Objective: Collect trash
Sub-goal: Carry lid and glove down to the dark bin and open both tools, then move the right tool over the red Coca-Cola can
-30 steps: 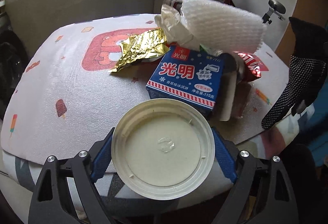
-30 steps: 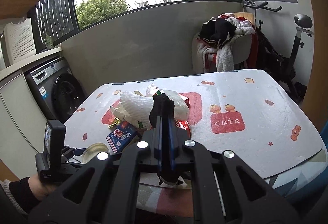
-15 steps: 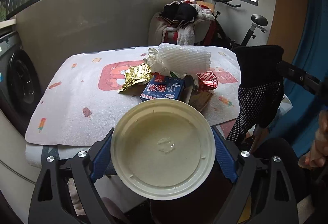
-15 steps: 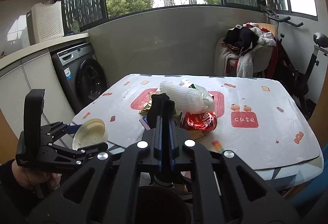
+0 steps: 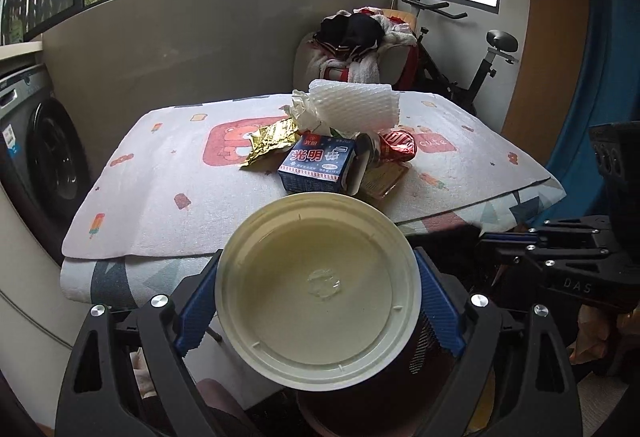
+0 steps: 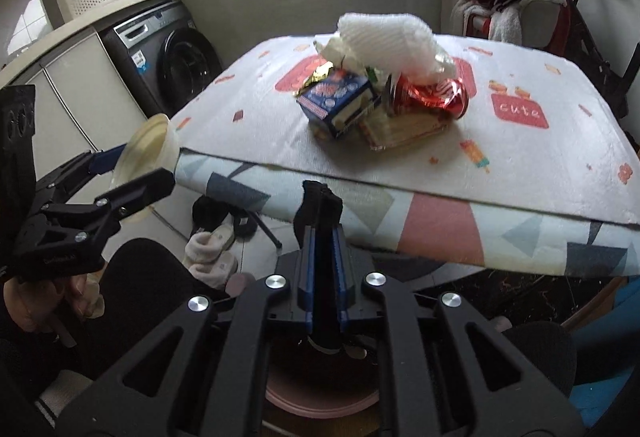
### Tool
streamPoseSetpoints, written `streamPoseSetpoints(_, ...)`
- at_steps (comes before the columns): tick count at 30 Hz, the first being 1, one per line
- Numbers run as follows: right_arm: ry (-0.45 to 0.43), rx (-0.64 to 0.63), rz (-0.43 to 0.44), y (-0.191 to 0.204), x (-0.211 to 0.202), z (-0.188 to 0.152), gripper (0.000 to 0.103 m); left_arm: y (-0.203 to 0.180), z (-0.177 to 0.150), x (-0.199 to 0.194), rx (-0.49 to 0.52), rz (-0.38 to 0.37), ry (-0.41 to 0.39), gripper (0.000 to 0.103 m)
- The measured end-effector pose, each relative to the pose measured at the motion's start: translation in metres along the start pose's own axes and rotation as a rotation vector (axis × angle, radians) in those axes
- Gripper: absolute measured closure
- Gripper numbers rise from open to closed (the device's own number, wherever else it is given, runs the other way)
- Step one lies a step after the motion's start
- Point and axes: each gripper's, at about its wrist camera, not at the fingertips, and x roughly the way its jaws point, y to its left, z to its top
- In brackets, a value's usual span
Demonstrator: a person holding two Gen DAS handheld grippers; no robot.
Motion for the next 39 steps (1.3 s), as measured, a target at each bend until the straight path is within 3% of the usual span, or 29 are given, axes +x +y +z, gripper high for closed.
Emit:
streamPoseSetpoints(5, 0.001, -0.021, -0.029, -0.004, 0.008, -0.001, 0.053, -0.001, -0.009, 0.008, 0.031, -0.006, 0.001, 0.016)
streamPoseSetpoints(6, -0.013, -0.040, -0.048, -0.006, 0.008, 0.000, 0.040, -0.001, -0.011, 0.011, 0.043, -0.010, 0.002, 0.016)
streamPoseSetpoints(11, -0.124, -0.170, -0.160, -0.019, 0.003, 0.010, 0.005, -0.003, -0.019, 0.024, 0.089, -0.049, 0.001, 0.016)
streamPoseSetpoints(16, -0.243, -0.271, -0.261, -0.039, 0.006, 0.010, 0.006, -0.009, -0.027, 0.038, 0.142, -0.108, -0.015, 0.016)
streamPoseSetpoints(21, -0.225, -0.232, -0.323, -0.052, 0.016, 0.012, 0.006, -0.020, -0.040, 0.053, 0.173, -0.131, 0.011, 0.016)
streamPoseSetpoints(32, -0.233, -0.188, -0.318, -0.060, 0.018, 0.010, 0.006, -0.033, -0.051, 0.083, 0.212, -0.144, 0.122, 0.011)
streamPoseSetpoints(39, -0.228, -0.186, -0.321, -0.060, 0.019, 0.010, 0.006, -0.028, -0.050, 0.086, 0.181, -0.122, 0.125, 0.010)
